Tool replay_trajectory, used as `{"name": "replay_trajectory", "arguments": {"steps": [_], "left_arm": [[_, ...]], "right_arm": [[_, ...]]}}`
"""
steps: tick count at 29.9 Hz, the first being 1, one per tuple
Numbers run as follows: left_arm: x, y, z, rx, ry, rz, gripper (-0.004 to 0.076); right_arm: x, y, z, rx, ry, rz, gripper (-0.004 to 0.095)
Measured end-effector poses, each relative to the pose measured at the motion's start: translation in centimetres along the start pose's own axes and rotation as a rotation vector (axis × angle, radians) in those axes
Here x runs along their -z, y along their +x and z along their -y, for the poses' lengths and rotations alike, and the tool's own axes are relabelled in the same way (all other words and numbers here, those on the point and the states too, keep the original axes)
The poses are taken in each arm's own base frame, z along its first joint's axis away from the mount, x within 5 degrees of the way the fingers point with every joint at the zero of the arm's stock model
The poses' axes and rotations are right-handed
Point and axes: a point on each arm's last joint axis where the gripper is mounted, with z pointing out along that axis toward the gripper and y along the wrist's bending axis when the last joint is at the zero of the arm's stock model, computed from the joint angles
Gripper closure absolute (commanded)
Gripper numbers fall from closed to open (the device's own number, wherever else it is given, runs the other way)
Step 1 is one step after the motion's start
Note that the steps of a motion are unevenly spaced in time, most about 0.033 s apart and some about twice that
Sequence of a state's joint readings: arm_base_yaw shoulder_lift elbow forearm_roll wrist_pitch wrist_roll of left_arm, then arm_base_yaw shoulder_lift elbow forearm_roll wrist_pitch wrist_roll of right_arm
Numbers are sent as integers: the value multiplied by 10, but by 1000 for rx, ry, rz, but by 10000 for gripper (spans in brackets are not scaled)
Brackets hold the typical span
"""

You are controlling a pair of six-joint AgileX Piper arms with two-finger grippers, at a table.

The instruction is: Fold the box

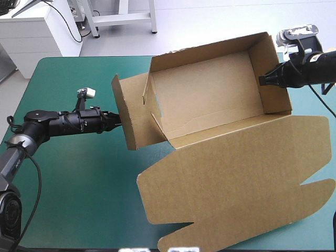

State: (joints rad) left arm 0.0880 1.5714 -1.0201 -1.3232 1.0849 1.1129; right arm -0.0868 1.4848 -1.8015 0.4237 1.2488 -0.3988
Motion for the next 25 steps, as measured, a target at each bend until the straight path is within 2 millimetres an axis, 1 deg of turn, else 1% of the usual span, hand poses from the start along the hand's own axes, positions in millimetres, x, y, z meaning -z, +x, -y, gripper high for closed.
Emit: {"name": "replay_trajectory", "arguments": {"steps": [4,6,9,16,20,25], "left_arm": [[-11,1,19,-10,135,-3,711],[-12,-3,24,5,172,32,711],[-10,-7,28,22,199,81,712],[0,-18,45,0,232,161,712],[5,-21,56,-25,244,184,712],[13,-25,74,-85,259,202,702]], "right_arm": [[-2,1,1,-2,0,-7,928],[-2,2,2,0,9,-14,927],[-6,2,4,-3,15,-25,927],[-27,0,9,-52,5,-40,921],[-37,-5,2,-53,14,-20,921],[-47,-11,-17,-22,28,-2,921]]}}
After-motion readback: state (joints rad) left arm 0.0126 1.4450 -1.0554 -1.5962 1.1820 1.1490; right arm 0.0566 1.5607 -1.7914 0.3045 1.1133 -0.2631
